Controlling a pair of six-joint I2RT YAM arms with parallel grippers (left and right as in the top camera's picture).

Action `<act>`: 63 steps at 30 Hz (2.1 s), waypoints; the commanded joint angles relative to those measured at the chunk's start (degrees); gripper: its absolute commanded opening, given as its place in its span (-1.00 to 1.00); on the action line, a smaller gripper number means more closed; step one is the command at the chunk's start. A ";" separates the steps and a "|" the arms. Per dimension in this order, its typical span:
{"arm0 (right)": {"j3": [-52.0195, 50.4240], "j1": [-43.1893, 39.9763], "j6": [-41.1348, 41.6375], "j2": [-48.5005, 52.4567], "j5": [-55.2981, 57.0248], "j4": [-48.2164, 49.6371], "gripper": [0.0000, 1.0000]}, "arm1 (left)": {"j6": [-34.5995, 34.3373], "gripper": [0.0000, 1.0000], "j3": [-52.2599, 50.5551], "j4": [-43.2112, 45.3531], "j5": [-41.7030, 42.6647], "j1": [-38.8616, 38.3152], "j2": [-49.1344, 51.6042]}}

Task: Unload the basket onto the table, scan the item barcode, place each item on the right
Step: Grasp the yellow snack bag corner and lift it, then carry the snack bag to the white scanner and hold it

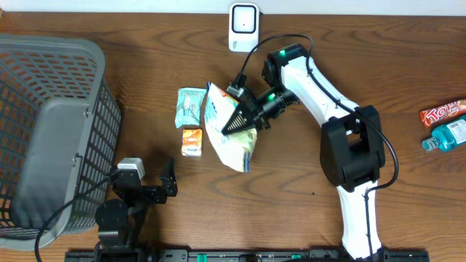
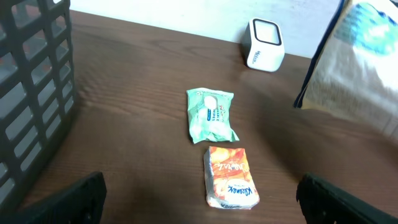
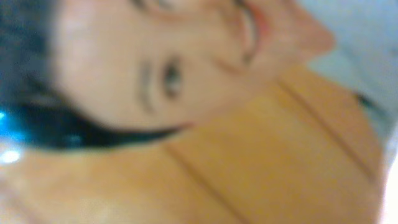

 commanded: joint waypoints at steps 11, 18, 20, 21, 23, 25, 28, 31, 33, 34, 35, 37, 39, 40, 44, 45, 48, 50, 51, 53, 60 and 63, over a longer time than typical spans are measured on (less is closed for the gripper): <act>0.83 0.33 51.23 -0.39 -12.59 -0.17 -0.97 | -0.52 0.96 -0.90 -1.22 0.72 -0.07 -0.15; 0.83 0.33 56.61 -0.96 -12.59 -0.17 -0.97 | -0.52 0.96 -0.90 -1.22 0.72 -0.07 -0.15; 0.83 0.33 56.61 -0.96 -12.59 -0.15 -0.97 | -0.52 0.96 -0.90 -1.22 0.72 -0.07 -0.15; 0.83 0.33 56.59 -0.96 -12.59 -0.17 -0.97 | -0.52 0.96 -0.90 -1.22 0.72 -0.07 -0.15; 0.83 0.33 56.61 -0.96 -12.59 -0.17 -0.98 | -0.52 0.96 -0.90 -1.22 0.72 -0.07 -0.15; 0.83 0.33 56.46 -0.96 -12.55 -0.15 -0.97 | -0.52 0.96 -0.90 -1.22 0.72 -0.07 -0.15; 0.83 0.15 49.13 -0.96 -10.21 4.63 -0.97 | -0.52 0.96 -0.90 -1.22 0.72 -0.07 -0.15; 0.83 0.15 47.04 -0.96 2.05 11.80 -0.98 | -0.52 0.95 -0.90 -1.22 0.72 -0.07 -0.15; 0.85 0.33 47.10 -0.96 9.46 13.64 -0.97 | -0.52 0.96 -0.90 -1.22 0.72 -0.07 -0.15; 0.87 0.31 47.12 -0.96 13.38 15.23 -0.97 | -0.52 0.96 -0.90 -1.22 0.72 -0.07 -0.15; 0.87 0.09 47.65 -0.98 17.97 16.83 -0.97 | -0.52 0.96 -0.90 -1.22 0.72 -0.07 -0.15; 0.98 -0.24 50.93 -1.38 29.24 17.86 -0.98 | -0.52 0.96 -0.90 -1.22 0.72 -0.07 -0.15; 1.03 -0.44 52.72 -2.36 33.99 18.86 -0.97 | -0.52 0.96 -0.90 -1.22 0.72 -0.07 -0.15; 1.16 -0.48 54.21 -3.32 35.54 20.17 -0.97 | -0.52 0.96 -0.90 -1.22 0.72 -0.07 -0.15; 2.05 -0.28 71.17 -10.69 53.13 26.91 -0.97 | -0.52 0.96 -0.90 -1.22 0.72 -0.07 -0.15; 2.05 -0.02 77.40 -12.61 60.59 26.99 -0.97 | -0.52 0.96 -0.90 -1.22 0.72 -0.07 -0.15; 2.03 1.11 99.73 -18.97 83.38 27.89 -0.98 | -0.52 0.96 -0.90 -1.22 0.72 -0.07 -0.15; 2.03 1.57 106.64 -20.96 90.79 30.51 -0.97 | -0.52 0.95 -0.90 -1.22 0.72 -0.07 -0.15; 2.03 1.68 106.57 -21.44 93.20 32.74 -0.97 | -0.52 0.96 -0.90 -1.22 0.72 -0.07 -0.15; 1.97 1.68 103.43 -21.03 96.10 38.45 -0.97 | -0.52 0.96 -0.90 -1.22 0.72 -0.07 -0.15; 2.01 0.72 94.25 -12.96 93.57 59.19 -0.97 | -0.52 0.96 -0.90 -1.22 0.72 -0.07 -0.15; 2.08 0.00 93.66 -10.01 92.41 67.65 -0.97 | -0.52 0.96 -0.90 -1.22 0.72 -0.07 -0.15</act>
